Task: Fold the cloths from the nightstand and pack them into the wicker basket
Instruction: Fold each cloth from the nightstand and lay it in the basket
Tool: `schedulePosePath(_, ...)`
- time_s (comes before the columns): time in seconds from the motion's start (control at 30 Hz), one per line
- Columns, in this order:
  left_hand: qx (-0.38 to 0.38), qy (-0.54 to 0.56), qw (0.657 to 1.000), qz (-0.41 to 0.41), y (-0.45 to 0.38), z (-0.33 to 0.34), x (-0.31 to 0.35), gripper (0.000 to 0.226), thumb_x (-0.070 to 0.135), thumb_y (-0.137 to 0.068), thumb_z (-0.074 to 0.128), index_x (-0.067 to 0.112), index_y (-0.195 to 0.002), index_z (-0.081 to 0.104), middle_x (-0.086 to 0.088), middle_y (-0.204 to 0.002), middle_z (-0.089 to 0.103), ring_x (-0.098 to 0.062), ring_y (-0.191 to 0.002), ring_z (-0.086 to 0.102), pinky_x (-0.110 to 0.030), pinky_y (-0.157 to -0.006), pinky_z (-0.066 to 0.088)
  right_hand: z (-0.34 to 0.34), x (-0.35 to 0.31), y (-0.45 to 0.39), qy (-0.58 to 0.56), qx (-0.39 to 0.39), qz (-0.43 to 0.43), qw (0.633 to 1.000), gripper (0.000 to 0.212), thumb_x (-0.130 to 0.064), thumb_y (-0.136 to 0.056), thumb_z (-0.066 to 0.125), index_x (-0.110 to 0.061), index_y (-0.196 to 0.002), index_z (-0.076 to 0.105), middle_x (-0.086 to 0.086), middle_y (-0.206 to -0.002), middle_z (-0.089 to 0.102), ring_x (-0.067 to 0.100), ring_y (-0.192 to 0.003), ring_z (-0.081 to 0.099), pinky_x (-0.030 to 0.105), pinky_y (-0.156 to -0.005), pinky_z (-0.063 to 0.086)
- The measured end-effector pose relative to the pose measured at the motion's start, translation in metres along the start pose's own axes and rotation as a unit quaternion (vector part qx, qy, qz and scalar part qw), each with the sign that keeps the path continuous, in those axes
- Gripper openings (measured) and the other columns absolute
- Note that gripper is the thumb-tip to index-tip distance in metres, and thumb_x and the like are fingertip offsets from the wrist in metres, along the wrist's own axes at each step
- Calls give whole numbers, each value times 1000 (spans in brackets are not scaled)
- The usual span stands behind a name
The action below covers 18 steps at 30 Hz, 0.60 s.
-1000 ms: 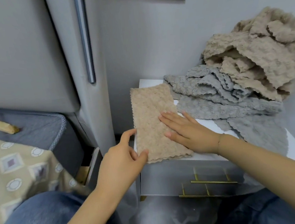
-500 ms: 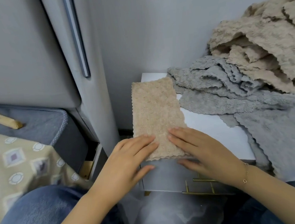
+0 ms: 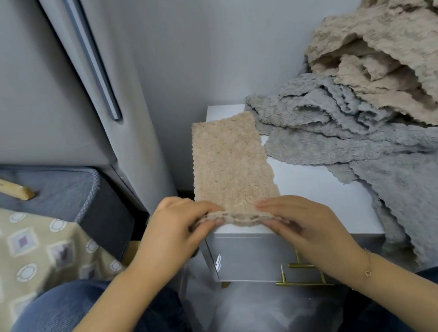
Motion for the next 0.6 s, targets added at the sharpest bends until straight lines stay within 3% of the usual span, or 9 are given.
schedulePosePath(0.1,-66,73,992,-82,-17,-6,-6,30,56,-85,59,31,-96,72,7,-81,71,-11,-80,63,-34,-77,49,-5,3,-14,-46,-13,74,996,28,-45,-91,56,-23,-93,73,-11,-91,70,9,-88,63,27,-77,49)
schedulePosePath(0.17,-82,160,975,-129,-22,-4,-13,20,48,-84,68,29,-90,73,0,-84,73,-24,-82,66,-46,-81,51,-7,5,-23,-95,-7,123,988,21,-41,-90,66,-22,-85,73,-6,-81,68,16,-79,62,32,-72,47)
schedulePosePath(0.27,-71,275,942,-178,-20,-3,-18,25,48,-81,69,26,-91,75,-13,-86,73,-40,-89,66,-54,-88,51,-11,10,-32,-170,2,182,968,6,-28,-81,76,-30,-76,72,-19,-69,66,7,-68,57,15,-65,45)
schedulePosePath(0.33,-47,334,919,-204,-17,0,-22,25,45,-79,69,24,-90,76,-15,-88,74,-41,-91,67,-53,-92,51,-12,16,-37,-166,-11,210,963,9,-29,-76,78,-34,-78,70,-20,-58,59,-3,-59,49,8,-61,40)
schedulePosePath(0.4,-10,337,917,-212,-15,4,-26,26,45,-76,70,22,-87,75,-15,-88,74,-41,-91,66,-51,-89,53,-12,21,-40,-159,-25,228,960,13,-37,-72,76,-33,-83,70,-14,-58,56,-4,-56,48,6,-60,40)
schedulePosePath(0.5,57,312,920,-229,-17,6,-30,20,40,-75,74,22,-83,74,-8,-81,72,-29,-82,67,-29,-74,57,-11,25,-43,-160,-24,241,957,22,-44,-65,73,-33,-84,71,-1,-62,62,-1,-55,50,9,-59,43)
schedulePosePath(0.6,64,300,920,-245,-20,7,-36,19,38,-73,77,21,-80,74,-4,-78,72,-21,-74,67,-21,-68,55,-12,29,-44,-162,-9,238,958,19,-36,-70,78,-29,-87,74,-5,-61,59,2,-56,51,13,-60,44)
Point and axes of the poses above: each hand's wrist, its own y-axis away from the middle knuckle, its own z-axis out of the palm, x = y × z, the point moved 5 cm from there along -y, towards the middle knuckle
